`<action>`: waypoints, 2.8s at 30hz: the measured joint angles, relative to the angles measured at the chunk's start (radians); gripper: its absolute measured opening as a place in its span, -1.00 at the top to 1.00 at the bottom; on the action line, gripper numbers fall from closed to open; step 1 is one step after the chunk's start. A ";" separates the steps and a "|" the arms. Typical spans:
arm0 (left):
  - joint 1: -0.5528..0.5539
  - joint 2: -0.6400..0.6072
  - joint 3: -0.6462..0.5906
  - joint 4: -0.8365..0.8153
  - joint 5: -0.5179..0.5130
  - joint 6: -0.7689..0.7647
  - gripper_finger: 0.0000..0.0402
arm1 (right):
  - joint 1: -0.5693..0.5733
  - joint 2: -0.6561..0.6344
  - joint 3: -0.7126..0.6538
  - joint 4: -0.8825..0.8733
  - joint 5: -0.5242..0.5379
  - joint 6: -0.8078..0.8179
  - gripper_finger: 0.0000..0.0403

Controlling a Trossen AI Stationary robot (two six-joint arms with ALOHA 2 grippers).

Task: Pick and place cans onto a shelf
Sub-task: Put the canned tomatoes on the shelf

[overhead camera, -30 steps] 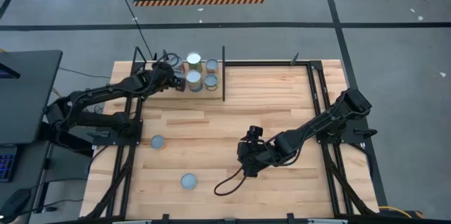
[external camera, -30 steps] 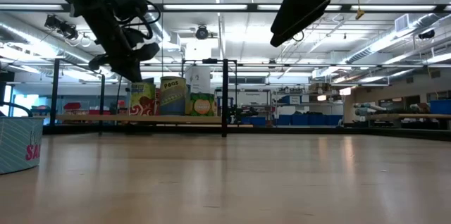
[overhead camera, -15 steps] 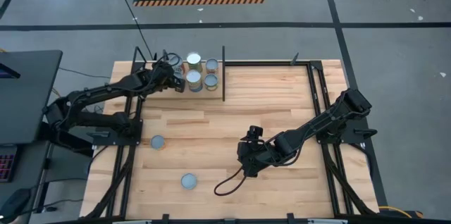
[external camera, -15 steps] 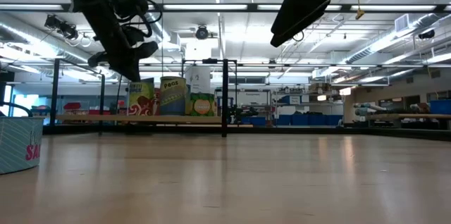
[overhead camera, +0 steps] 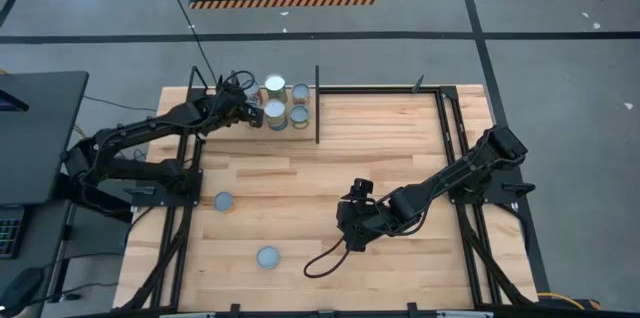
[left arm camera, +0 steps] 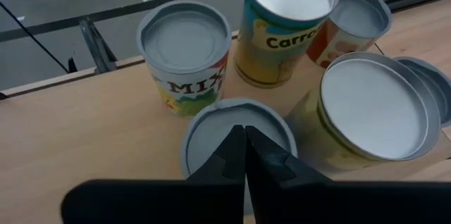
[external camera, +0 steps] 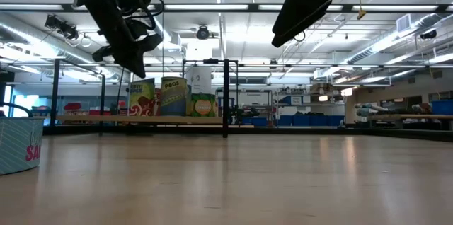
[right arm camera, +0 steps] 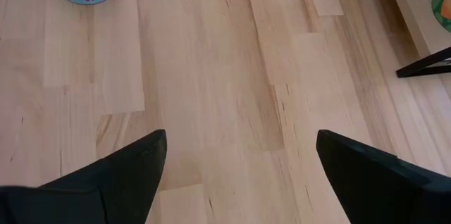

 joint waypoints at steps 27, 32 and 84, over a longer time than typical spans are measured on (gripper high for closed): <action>-1.025 -0.139 -0.057 -0.309 0.196 -0.551 0.92 | 0.000 0.000 0.000 0.016 0.000 0.034 -0.86; -1.117 -0.099 -0.099 -0.372 0.240 -0.644 0.63 | -0.002 0.000 0.000 0.025 0.000 0.034 -0.86; -1.107 -0.093 -0.330 -0.213 0.208 -0.395 -0.71 | -0.047 0.000 0.000 0.031 -0.035 0.036 -0.86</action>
